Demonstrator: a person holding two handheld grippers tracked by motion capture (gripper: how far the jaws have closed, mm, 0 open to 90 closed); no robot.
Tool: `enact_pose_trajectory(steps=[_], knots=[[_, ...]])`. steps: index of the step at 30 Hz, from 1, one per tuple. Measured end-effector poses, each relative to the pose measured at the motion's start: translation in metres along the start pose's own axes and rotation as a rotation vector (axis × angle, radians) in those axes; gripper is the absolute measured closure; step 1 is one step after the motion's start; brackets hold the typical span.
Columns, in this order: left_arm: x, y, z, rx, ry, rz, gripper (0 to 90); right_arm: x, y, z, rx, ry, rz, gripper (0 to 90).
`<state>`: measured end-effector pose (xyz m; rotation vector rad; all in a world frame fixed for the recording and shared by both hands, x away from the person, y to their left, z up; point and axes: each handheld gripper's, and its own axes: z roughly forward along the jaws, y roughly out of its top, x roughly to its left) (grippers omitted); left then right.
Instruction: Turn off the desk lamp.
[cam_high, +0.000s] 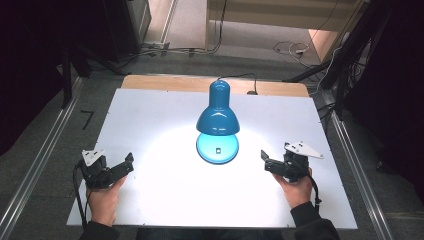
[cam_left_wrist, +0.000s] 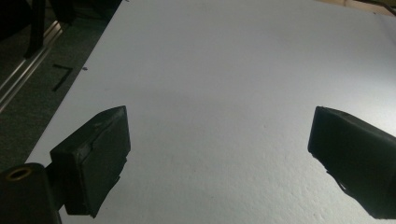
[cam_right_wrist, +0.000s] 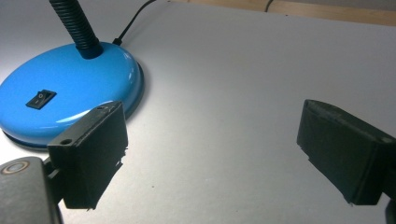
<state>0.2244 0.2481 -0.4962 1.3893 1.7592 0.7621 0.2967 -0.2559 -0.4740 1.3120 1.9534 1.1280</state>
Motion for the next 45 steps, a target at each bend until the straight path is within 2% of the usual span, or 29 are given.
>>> enact_pose_trajectory(steps=[8, 16, 21, 27, 32, 45], knots=[[0.0, 0.0, 0.0, 0.002, -0.002, -0.002, 6.2, 0.013, 0.001, 0.006, 0.005, 0.027, -0.022, 7.5], [-0.001, 0.0, 0.0, 0.002, -0.005, -0.003, 6.2, 0.024, 0.001, 0.013, 0.017, 0.031, -0.034, 7.9], [-0.001, 0.0, 0.0, 0.001, -0.009, -0.001, 6.2, 0.03, 0.003, 0.017, 0.022, 0.052, -0.024, 9.9], [-0.002, 0.0, -0.001, 0.0, -0.016, 0.003, 6.2, 0.039, 0.006, 0.019, 0.002, 0.064, -0.014, 11.2], [-0.004, 0.0, 0.0, 0.005, -0.024, 0.006, 6.2, 0.045, 0.006, 0.021, 0.014, 0.061, -0.028, 11.2], [-0.005, 0.001, 0.001, 0.006, -0.034, 0.003, 6.2, 0.067, 0.011, 0.027, 0.031, 0.096, -0.068, 12.8]])
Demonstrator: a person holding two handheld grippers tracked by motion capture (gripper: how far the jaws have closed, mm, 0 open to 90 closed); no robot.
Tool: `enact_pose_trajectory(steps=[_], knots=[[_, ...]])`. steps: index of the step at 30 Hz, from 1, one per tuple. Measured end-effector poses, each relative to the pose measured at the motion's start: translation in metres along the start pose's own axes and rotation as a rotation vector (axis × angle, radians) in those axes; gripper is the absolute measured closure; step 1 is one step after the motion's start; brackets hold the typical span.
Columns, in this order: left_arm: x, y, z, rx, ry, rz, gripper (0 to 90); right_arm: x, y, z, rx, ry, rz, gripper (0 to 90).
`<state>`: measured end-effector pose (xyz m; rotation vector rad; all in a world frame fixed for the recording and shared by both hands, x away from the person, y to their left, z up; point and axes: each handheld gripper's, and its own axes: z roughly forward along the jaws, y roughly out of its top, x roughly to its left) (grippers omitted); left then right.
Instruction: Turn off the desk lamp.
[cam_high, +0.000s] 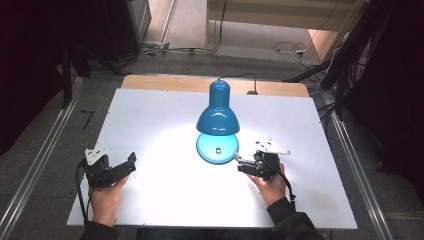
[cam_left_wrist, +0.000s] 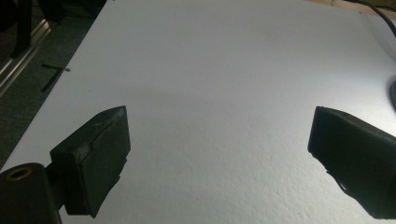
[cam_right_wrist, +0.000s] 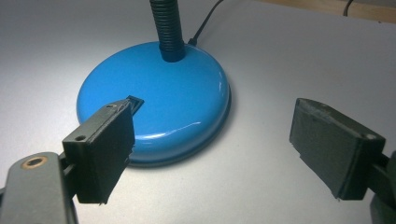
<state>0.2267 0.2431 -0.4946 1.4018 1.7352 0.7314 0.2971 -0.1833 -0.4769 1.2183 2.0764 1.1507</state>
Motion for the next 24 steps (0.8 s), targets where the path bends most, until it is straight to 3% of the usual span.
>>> enact_pose_trajectory(steps=[14, 24], knots=[[-0.004, 0.0, 0.001, 0.002, -0.011, 0.015, 6.2, 0.02, 0.008, 0.01, 0.0, 0.019, -0.03, 16.3], [-0.005, 0.0, 0.002, 0.004, -0.013, 0.017, 6.2, 0.024, 0.007, 0.02, 0.001, 0.035, -0.012, 21.6]])
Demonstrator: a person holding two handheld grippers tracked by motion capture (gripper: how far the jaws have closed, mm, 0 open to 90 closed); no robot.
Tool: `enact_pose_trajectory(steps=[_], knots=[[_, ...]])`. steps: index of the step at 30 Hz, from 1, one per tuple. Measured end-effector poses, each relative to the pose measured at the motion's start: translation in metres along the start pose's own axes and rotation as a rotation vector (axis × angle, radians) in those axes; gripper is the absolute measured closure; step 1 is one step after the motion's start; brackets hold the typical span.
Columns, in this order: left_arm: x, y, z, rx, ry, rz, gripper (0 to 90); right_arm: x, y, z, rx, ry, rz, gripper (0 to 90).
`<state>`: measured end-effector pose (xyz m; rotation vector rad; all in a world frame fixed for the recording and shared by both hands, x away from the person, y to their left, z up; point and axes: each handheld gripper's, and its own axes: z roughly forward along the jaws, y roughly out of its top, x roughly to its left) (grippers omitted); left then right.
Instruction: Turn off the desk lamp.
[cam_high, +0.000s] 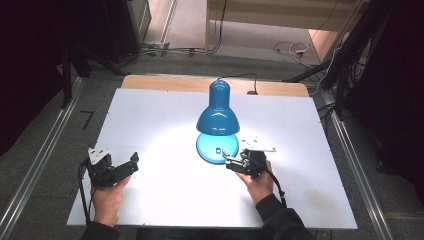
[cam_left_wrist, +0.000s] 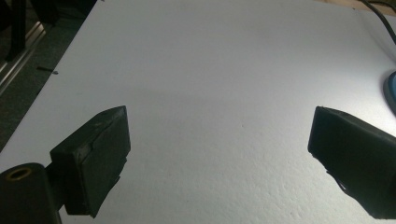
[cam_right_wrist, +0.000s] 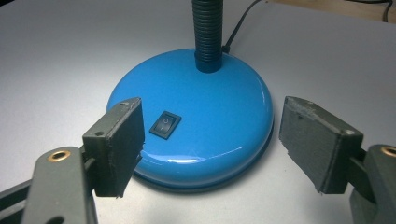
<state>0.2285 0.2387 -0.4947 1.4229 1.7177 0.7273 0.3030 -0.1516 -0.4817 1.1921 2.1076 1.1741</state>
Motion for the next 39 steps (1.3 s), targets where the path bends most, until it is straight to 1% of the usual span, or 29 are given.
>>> enact_pose_trajectory(steps=[2, 3, 4, 5, 6, 8, 12, 16, 18, 19, 21, 24, 29, 33, 39], knots=[[0.0, 0.0, 0.0, -0.001, 0.0, 0.0, 6.2, 0.0, 0.0, 0.001, -0.001, -0.002, 0.009, 26.2], [0.0, 0.0, 0.0, -0.001, 0.001, 0.0, 6.2, 0.0, 0.0, 0.002, -0.008, -0.007, 0.007, 31.7], [0.0, 0.0, 0.0, -0.001, 0.0, 0.0, 6.2, 0.0, 0.0, 0.002, -0.008, -0.007, 0.007, 31.7], [0.0, 0.0, 0.0, 0.0, 0.0, 0.001, 6.2, 0.001, 0.0, 0.002, -0.011, -0.007, 0.002, 34.0], [0.0, 0.0, 0.0, 0.0, 0.001, 0.001, 6.2, 0.001, 0.0, 0.003, -0.015, -0.005, -0.004, 37.9], [0.0, 0.0, 0.0, 0.0, 0.0, 0.002, 6.2, 0.001, -0.001, 0.005, -0.017, 0.008, -0.003, 45.1], [0.0, 0.0, 0.0, 0.001, 0.0, 0.002, 6.2, 0.003, -0.001, 0.009, -0.018, 0.024, 0.017, 59.8], [0.0, 0.0, 0.0, 0.0, 0.0, 0.001, 6.2, 0.006, -0.001, 0.012, -0.011, 0.038, 0.016, 77.3], [0.0, 0.0, 0.0, 0.001, 0.0, 0.001, 6.2, 0.008, -0.001, 0.014, -0.004, 0.041, 0.012, 85.3], [0.0, 0.0, 0.0, 0.001, -0.001, 0.002, 6.2, 0.009, -0.002, 0.015, 0.002, 0.042, 0.007, 87.7], [0.0, 0.0, 0.0, 0.001, -0.001, 0.003, 6.2, 0.011, -0.002, 0.017, 0.013, 0.052, 0.0, 87.8], [0.0, 0.0, 0.0, 0.002, -0.001, 0.003, 6.2, 0.015, -0.002, 0.021, 0.018, 0.056, -0.011, 87.8], [0.0, 0.0, 0.0, 0.001, -0.001, 0.001, 6.2, 0.021, -0.001, 0.027, 0.021, 0.062, -0.013, 87.9], [0.0, 0.0, 0.0, 0.002, -0.001, 0.002, 6.2, 0.023, -0.001, 0.032, 0.028, 0.05, -0.024, 87.9], [0.0, 0.0, 0.0, 0.001, -0.001, 0.001, 6.2, 0.023, -0.002, 0.035, 0.036, 0.043, -0.021, 87.9]])
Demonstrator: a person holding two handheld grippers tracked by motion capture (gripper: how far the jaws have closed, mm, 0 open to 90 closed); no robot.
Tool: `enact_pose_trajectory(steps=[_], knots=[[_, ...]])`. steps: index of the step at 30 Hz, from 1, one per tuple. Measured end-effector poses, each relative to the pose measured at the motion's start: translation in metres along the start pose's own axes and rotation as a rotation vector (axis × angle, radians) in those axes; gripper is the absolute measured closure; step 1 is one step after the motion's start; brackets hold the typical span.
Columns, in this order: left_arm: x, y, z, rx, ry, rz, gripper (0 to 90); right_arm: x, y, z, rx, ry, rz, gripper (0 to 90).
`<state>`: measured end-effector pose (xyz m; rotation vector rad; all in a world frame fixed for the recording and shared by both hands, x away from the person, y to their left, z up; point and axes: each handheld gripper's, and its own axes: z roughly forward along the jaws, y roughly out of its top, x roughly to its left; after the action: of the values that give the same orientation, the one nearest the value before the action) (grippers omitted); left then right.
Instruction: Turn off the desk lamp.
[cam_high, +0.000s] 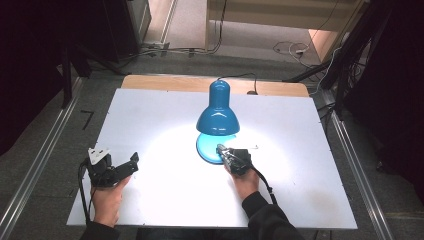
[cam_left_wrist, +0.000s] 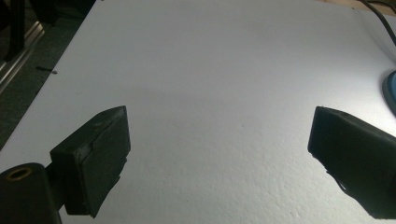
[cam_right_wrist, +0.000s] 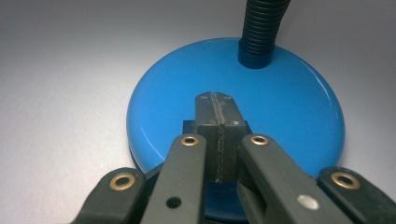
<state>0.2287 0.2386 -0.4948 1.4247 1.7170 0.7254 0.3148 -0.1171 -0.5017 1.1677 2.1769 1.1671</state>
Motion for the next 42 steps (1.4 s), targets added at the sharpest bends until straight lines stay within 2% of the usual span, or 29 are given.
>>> enact_pose_trajectory(steps=[10, 23, 28, 31, 33, 37, 39, 42], knots=[[-0.001, 0.0, 0.0, 0.003, -0.001, 0.004, 6.2, 0.001, -0.001, 0.001, -0.014, -0.005, -0.025, 88.2], [-0.001, 0.0, 0.001, 0.005, -0.001, 0.007, 6.2, 0.002, -0.001, 0.002, -0.016, -0.01, -0.023, 88.3], [-0.001, -0.001, 0.0, 0.004, -0.001, 0.007, 6.2, -0.003, -0.001, 0.006, -0.011, -0.012, 0.007, 88.4], [0.0, 0.0, 0.001, 0.007, -0.001, 0.005, 6.2, -0.005, 0.0, 0.006, -0.012, -0.007, -0.003, 88.2], [0.0, 0.0, 0.0, 0.005, -0.002, 0.005, 6.2, -0.007, 0.001, 0.006, -0.006, 0.002, 0.023, 88.2], [0.0, 0.0, 0.001, 0.007, -0.003, 0.004, 6.2, -0.012, 0.004, 0.001, -0.024, 0.003, 0.04, 87.8], [0.0, 0.0, 0.001, 0.007, -0.002, 0.004, 6.2, -0.015, 0.005, -0.002, -0.025, 0.009, 0.045, 77.7], [0.0, 0.0, 0.0, 0.003, -0.002, -0.001, 6.2, -0.019, 0.006, -0.005, -0.009, 0.023, 0.031, 68.5]])
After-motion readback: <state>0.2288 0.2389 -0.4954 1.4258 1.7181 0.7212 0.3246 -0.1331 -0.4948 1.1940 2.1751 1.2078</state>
